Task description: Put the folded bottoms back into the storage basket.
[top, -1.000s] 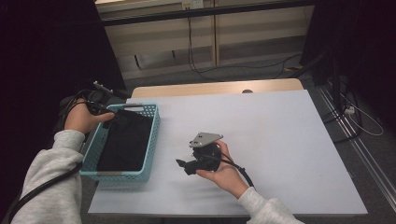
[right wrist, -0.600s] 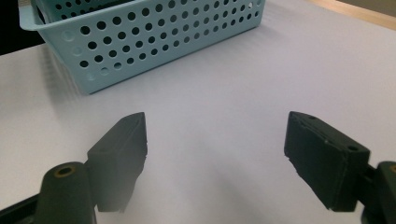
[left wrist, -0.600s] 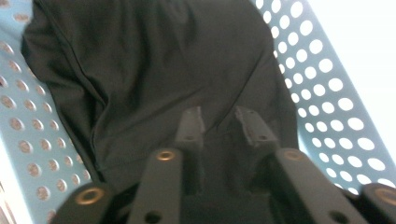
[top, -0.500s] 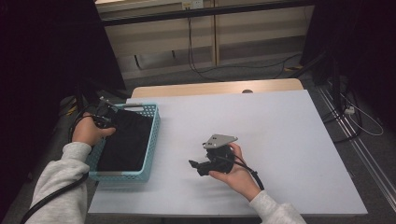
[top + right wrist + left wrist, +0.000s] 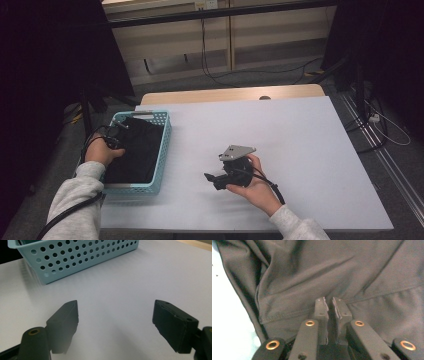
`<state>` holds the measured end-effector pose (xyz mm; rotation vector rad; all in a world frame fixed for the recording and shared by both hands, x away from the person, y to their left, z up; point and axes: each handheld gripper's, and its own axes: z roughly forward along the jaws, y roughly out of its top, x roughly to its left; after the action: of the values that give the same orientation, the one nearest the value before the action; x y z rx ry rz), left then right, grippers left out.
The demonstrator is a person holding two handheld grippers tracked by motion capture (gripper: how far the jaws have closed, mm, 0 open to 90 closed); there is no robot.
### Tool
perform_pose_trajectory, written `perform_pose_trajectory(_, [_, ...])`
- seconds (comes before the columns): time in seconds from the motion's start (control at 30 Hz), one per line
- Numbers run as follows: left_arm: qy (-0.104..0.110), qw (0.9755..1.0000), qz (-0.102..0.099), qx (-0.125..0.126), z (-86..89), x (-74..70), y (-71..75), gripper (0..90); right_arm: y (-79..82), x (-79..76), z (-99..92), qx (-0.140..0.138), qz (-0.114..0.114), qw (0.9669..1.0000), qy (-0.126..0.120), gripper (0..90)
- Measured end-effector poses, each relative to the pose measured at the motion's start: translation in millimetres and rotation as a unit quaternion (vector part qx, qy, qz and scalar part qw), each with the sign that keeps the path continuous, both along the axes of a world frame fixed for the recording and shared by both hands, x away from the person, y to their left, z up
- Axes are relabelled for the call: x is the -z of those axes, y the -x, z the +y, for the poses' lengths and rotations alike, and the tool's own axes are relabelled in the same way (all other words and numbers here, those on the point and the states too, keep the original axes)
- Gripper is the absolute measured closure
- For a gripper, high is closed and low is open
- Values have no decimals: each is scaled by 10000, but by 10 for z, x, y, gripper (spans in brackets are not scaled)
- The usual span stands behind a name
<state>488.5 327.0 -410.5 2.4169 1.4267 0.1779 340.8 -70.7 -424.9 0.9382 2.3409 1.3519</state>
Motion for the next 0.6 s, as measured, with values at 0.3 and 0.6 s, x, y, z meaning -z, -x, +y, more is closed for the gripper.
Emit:
perform_pose_trajectory(0.3, [-41,9995,259,-194,30,29,37,900,16,-3,-8,2,0,10000,3,204])
perform_pose_trajectory(0.6, [9,9975,684,-159,29,-38,145,900,39,17,-75,56,0,10000,14,204])
